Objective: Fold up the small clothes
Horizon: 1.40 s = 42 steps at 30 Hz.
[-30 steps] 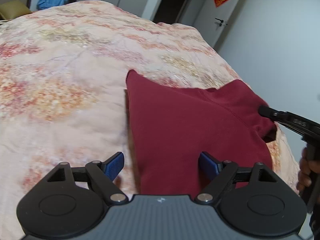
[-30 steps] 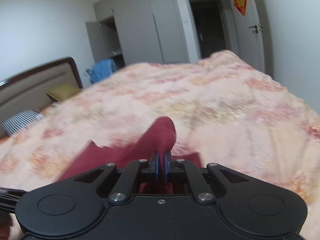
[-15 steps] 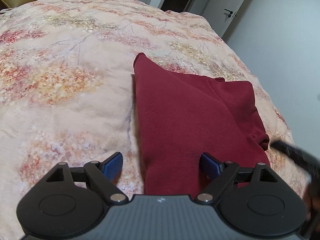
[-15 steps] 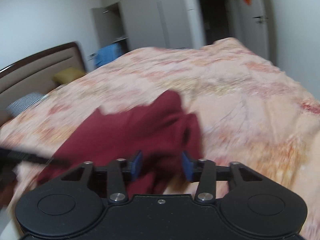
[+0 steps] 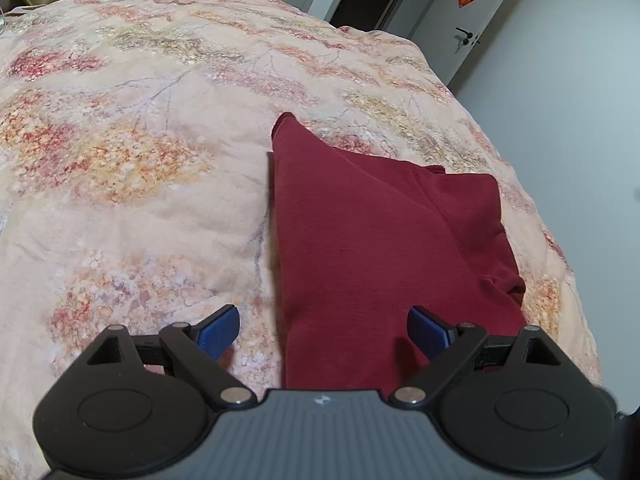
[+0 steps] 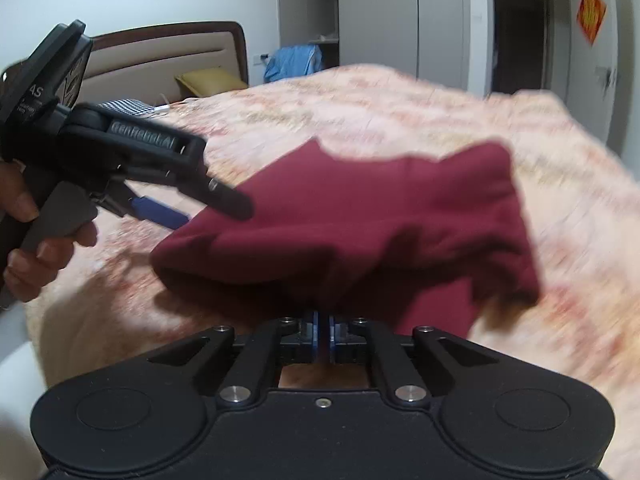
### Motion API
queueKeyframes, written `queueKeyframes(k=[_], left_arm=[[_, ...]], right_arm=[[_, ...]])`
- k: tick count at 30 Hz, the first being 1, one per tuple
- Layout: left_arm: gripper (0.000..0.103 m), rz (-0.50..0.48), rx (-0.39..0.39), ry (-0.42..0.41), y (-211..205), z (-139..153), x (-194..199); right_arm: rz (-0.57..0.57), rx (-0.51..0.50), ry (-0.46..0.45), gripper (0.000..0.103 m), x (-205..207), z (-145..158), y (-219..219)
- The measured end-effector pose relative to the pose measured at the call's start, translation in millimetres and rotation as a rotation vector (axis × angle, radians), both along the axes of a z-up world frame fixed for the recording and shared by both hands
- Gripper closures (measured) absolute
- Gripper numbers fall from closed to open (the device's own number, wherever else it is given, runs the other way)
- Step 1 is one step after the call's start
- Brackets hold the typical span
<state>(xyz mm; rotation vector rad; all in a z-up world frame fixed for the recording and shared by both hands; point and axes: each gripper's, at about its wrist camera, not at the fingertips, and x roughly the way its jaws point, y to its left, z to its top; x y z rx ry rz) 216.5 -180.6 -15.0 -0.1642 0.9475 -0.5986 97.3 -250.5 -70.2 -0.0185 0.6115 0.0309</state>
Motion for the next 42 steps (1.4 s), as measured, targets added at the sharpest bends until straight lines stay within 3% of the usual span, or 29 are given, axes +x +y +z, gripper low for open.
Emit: queueKeyframes(k=[5,10,15,18,26,29,33,36,40,42], left_arm=[[0.009,-0.028,0.009,-0.003,-0.3,-0.4,-3.0],[0.009,-0.03,0.058,0.039,-3.3,-17.4,-0.4],[0.008,-0.044,0.075,0.021,-5.2,-21.4,-2.8],[0.008,-0.043,0.083,0.014,-7.5,-19.3,-2.0],[0.006,-0.041,0.104,-0.002,-13.6,-16.4,-2.6],[0.005,-0.04,0.106,0.0,-13.6,-16.8,-2.8],[0.005,-0.039,0.108,-0.001,-12.3,-15.1,-2.5],[0.005,-0.039,0.115,-0.012,-11.4,-11.1,-2.6],[0.004,-0.029,0.123,-0.047,-10.4,-4.3,-2.9],[0.002,-0.012,0.126,-0.072,-8.8,-1.3,-3.7]], right_arm=[[0.048,-0.351,-0.08,0.1,-28.4,24.5,13.2],[0.069,-0.398,0.001,0.1,-28.5,-13.5,13.6],[0.039,-0.337,0.032,0.1,-28.8,-22.3,11.6],[-0.013,-0.26,0.025,0.085,-37.1,-14.1,-2.8],[-0.152,-0.143,-0.016,0.064,-51.7,5.1,-39.4],[-0.14,-0.109,-0.02,0.055,-51.2,3.7,-37.9],[-0.077,-0.094,-0.007,0.05,-47.4,0.6,-29.8],[-0.09,-0.031,-0.021,0.047,-44.1,5.6,-31.6],[-0.148,0.044,-0.05,0.021,-42.8,17.0,-39.2],[-0.174,0.067,-0.065,0.019,-42.9,21.3,-40.6]])
